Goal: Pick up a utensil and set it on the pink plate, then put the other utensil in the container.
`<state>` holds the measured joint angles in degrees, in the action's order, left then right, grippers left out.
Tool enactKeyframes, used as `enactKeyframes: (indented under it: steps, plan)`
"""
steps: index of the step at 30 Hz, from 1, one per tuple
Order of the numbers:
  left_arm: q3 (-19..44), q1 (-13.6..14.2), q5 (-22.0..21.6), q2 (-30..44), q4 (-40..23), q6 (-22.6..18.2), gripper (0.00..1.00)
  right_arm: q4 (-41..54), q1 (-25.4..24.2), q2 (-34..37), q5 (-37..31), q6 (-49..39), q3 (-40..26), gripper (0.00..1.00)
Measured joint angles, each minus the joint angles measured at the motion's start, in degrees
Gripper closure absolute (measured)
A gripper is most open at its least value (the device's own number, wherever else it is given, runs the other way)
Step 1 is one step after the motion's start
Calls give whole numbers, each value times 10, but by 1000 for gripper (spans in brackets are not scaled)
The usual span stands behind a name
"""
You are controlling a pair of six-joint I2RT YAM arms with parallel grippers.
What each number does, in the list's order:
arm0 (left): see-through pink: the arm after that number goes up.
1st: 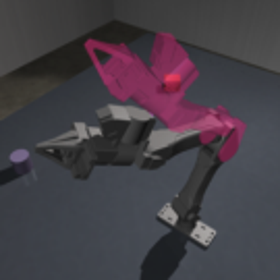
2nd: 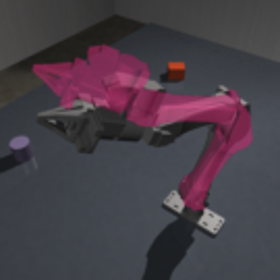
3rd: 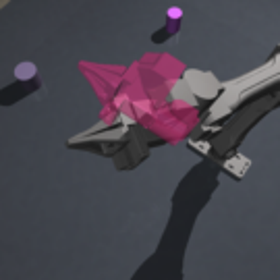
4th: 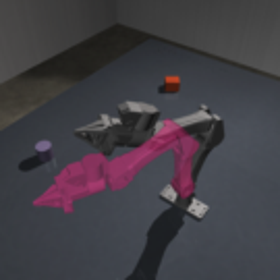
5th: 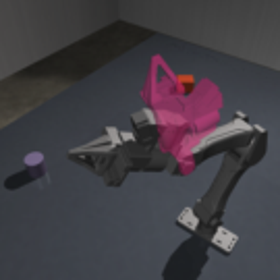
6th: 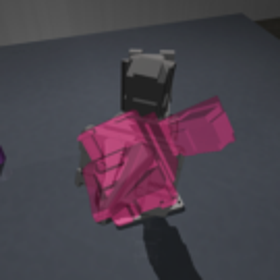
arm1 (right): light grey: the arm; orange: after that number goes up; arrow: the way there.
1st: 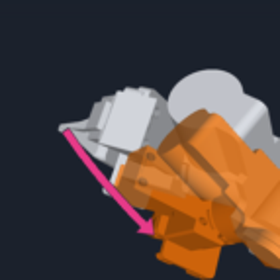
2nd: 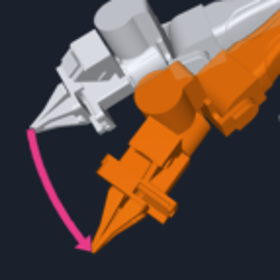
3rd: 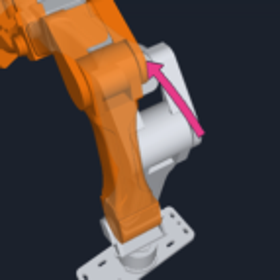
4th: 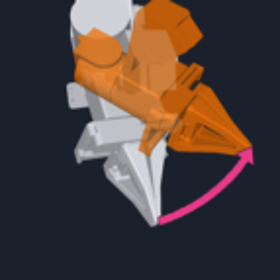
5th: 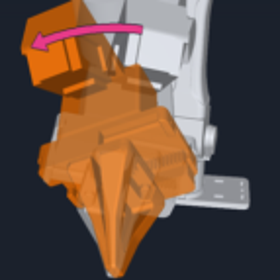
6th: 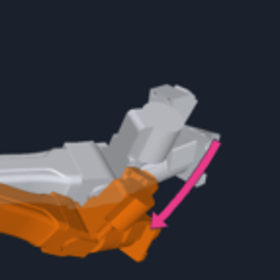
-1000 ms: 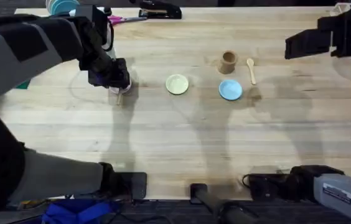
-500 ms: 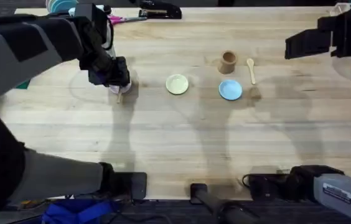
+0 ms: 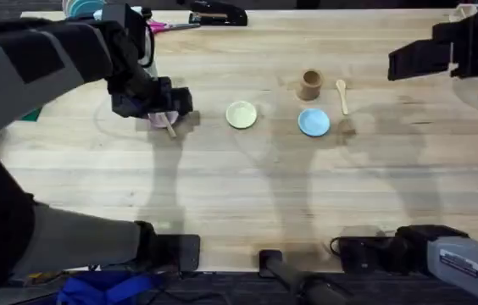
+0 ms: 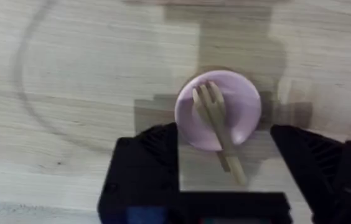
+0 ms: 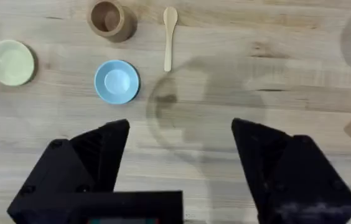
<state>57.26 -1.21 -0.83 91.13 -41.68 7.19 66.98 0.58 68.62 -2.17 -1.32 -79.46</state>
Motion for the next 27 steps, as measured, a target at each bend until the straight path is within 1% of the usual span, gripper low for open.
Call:
enactKeyframes:
  steps: [2,3,10,13,16,19,24,27]
  plan:
    - [10,0,0,0,-12,1,21,0,0,0,0,0,0,4]
    - [19,0,0,1,-20,1,9,0,0,0,0,0,0,4]
    - [112,0,0,7,-101,1,6,0,0,0,0,0,0,3]
    - [137,0,0,-6,-117,1,6,0,0,0,0,0,0,4]
    - [140,0,0,-45,-134,4,6,0,0,0,0,0,0,3]
    - [140,3,0,-105,-159,11,6,0,0,0,0,0,0,3]
    - [140,20,0,-213,-184,18,6,0,0,0,0,0,0,3]
    - [132,30,4,-275,-186,21,6,0,0,0,0,0,0,4]
